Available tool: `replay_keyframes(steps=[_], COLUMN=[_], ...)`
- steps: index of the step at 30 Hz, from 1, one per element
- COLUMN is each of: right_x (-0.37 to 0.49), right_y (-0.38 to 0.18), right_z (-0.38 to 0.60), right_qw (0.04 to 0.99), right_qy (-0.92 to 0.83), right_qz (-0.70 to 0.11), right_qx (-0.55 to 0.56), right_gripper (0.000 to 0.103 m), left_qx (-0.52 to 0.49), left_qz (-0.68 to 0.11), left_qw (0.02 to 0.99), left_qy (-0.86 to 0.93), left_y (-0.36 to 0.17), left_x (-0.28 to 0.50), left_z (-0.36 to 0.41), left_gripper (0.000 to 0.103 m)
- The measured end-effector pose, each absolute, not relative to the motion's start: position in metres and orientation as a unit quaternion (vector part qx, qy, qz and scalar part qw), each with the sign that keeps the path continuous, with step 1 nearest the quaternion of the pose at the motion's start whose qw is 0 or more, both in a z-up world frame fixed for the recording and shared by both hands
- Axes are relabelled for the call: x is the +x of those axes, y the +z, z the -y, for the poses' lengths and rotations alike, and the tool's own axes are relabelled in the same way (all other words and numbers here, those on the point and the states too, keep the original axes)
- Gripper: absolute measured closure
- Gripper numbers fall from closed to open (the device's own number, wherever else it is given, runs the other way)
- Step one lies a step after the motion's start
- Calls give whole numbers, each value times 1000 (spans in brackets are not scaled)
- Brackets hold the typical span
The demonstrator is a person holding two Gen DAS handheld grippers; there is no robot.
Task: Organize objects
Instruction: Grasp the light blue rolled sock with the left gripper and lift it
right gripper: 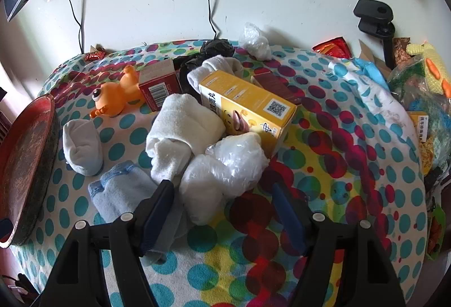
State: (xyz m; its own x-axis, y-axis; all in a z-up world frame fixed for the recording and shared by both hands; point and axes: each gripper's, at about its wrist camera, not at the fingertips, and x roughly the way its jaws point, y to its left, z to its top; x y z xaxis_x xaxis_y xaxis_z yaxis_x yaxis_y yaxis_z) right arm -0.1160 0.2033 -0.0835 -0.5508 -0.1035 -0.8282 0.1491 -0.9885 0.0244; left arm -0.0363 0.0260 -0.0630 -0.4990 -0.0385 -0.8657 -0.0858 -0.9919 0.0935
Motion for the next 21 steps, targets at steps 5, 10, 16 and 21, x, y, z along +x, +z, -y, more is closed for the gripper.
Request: replay_keyframes(steps=[5, 10, 16, 21], right_x=[-124, -115, -106, -108], right_y=[-97, -94, -91, -99], right_z=[-210, -224, -258, -278], right_qw=[90, 102, 74, 73], right_qy=[-868, -875, -889, -891], right_qz=[13, 25, 22, 30], right_qx=[489, 473, 452, 447], right_gripper=[63, 66, 66, 66], left_qx=[-507, -513, -540, -557], left_qz=[-59, -53, 1, 43], left_qw=[14, 17, 33, 34], left_qy=[860, 857, 841, 829], left_y=[-63, -61, -61, -62], left_x=[-44, -54, -69, -87], left_z=[-32, -44, -53, -61], left_gripper=[1, 1, 1, 1])
